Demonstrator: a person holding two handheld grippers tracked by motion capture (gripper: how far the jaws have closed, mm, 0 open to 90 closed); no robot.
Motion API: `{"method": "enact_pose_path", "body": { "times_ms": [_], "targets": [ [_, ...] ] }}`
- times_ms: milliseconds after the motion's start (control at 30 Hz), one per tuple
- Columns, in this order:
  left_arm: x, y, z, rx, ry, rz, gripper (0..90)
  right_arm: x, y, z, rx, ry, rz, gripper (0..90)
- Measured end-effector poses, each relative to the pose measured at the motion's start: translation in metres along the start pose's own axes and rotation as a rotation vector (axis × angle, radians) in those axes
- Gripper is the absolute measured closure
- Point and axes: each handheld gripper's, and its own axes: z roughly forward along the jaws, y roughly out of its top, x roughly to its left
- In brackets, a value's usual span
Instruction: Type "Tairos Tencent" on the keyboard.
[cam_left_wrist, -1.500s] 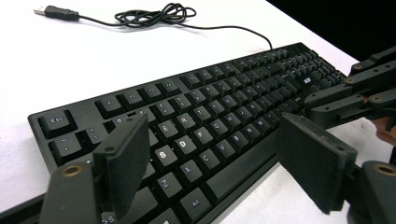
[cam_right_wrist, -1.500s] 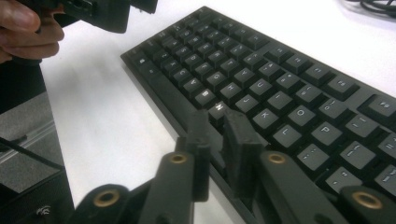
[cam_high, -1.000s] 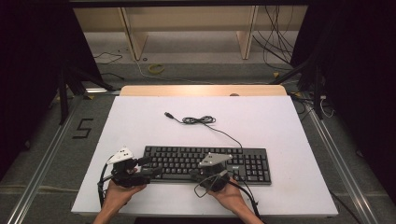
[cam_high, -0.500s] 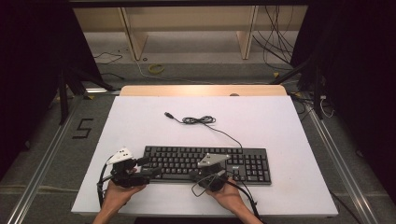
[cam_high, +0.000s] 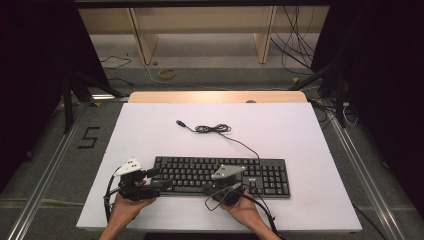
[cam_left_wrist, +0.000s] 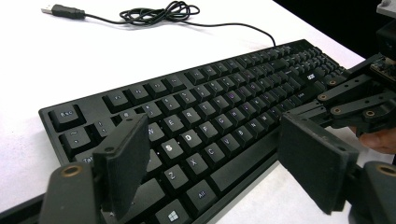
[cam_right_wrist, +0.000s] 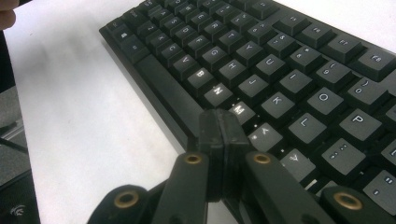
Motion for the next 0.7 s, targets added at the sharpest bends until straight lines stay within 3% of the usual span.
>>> {"method": "enact_pose_path", "body": {
  "times_ms": [500, 633, 700],
  "targets": [
    [0.001, -0.001, 0.001, -0.001, 0.009, 0.006, 25.3, -0.006, 0.006, -0.013, -0.077, 0.012, 0.034, 78.5],
    [0.001, -0.001, 0.002, 0.005, 0.012, 0.013, 25.3, -0.006, 0.009, -0.015, -0.093, 0.022, 0.036, 70.5],
    [0.002, -0.001, 0.002, 0.007, 0.018, 0.011, 25.5, -0.008, 0.012, -0.017, -0.108, 0.032, 0.036, 60.5]
  ]
}}
